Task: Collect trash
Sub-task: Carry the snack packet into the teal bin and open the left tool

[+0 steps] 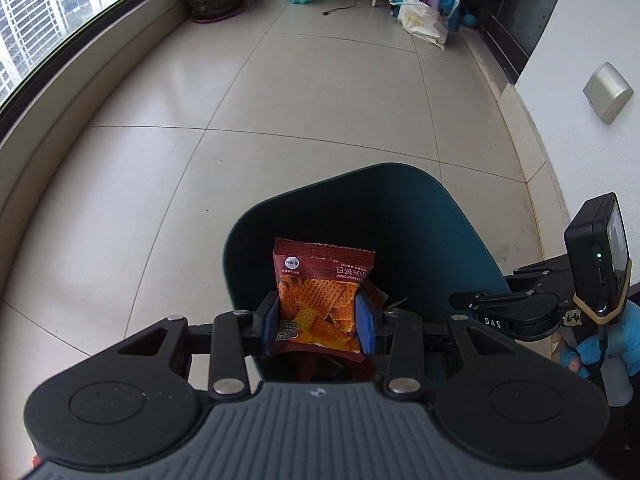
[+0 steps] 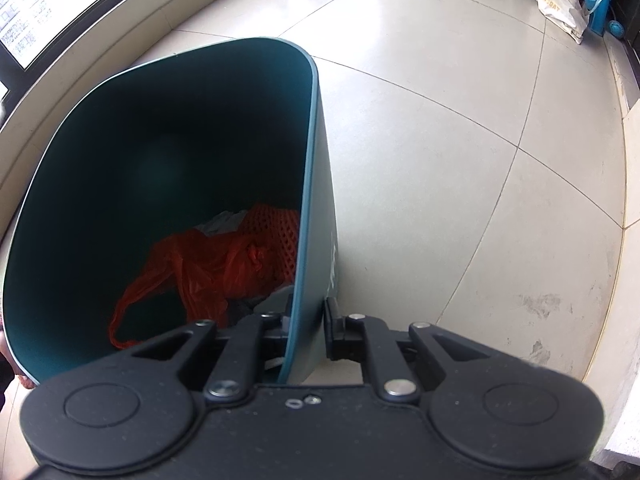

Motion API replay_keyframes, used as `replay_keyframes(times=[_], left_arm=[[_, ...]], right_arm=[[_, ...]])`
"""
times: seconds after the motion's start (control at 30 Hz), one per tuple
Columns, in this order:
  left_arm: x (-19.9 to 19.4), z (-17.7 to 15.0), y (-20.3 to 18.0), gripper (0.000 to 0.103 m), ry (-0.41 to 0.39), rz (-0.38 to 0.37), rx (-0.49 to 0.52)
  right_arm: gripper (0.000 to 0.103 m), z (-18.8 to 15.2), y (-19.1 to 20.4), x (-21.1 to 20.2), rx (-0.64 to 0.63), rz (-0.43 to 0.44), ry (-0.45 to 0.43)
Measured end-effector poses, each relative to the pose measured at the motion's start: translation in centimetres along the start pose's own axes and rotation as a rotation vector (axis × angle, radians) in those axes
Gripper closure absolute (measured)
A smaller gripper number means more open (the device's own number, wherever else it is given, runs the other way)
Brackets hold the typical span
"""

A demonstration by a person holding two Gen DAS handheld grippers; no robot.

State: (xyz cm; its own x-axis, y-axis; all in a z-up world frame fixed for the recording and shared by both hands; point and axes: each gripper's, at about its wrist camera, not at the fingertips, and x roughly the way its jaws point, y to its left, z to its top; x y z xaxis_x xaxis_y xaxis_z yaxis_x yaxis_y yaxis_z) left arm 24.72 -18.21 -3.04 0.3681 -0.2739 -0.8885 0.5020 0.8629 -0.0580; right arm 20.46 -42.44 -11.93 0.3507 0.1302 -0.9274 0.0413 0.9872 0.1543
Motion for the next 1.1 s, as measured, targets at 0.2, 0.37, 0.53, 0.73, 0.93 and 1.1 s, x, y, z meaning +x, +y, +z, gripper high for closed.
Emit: replay_keyframes(times=[0.2,0.37,0.53,0.73,0.93,1.1], left_arm=[[6.7,0.2,-3.6,0.065,0.098,0.004,0.018],[11.6,-0.3,-4.7,0.065,0.212,0.017,-0.016],[14.7,-0.4,-5.5,0.064,0.257,0.015,-0.03],[16.2,-0.7,-4.9,0.064,0.301,0.01,-0.049],[15.5,-0.9,-4.0,0.036,0.264,-0.057,-0.099],[13.9,-1.0,-3.9,0.036,0.229,-0.087,-0.096]], right_arm=[[0.093,0.0,-0.7,-0.3,0.009,0.008,-0.005],[0.092,0.2,-0.9,-0.1,0.011,0.019,-0.007],[0.091,0.1,-1.2,0.1,0.008,0.034,-0.011],[0.09,-0.4,-1.4,0.3,0.004,0.046,-0.015],[0.09,-0.6,-1.4,0.1,0.0,0.05,-0.015],[0.09,-0.7,-1.4,0.0,0.0,0.048,-0.014]])
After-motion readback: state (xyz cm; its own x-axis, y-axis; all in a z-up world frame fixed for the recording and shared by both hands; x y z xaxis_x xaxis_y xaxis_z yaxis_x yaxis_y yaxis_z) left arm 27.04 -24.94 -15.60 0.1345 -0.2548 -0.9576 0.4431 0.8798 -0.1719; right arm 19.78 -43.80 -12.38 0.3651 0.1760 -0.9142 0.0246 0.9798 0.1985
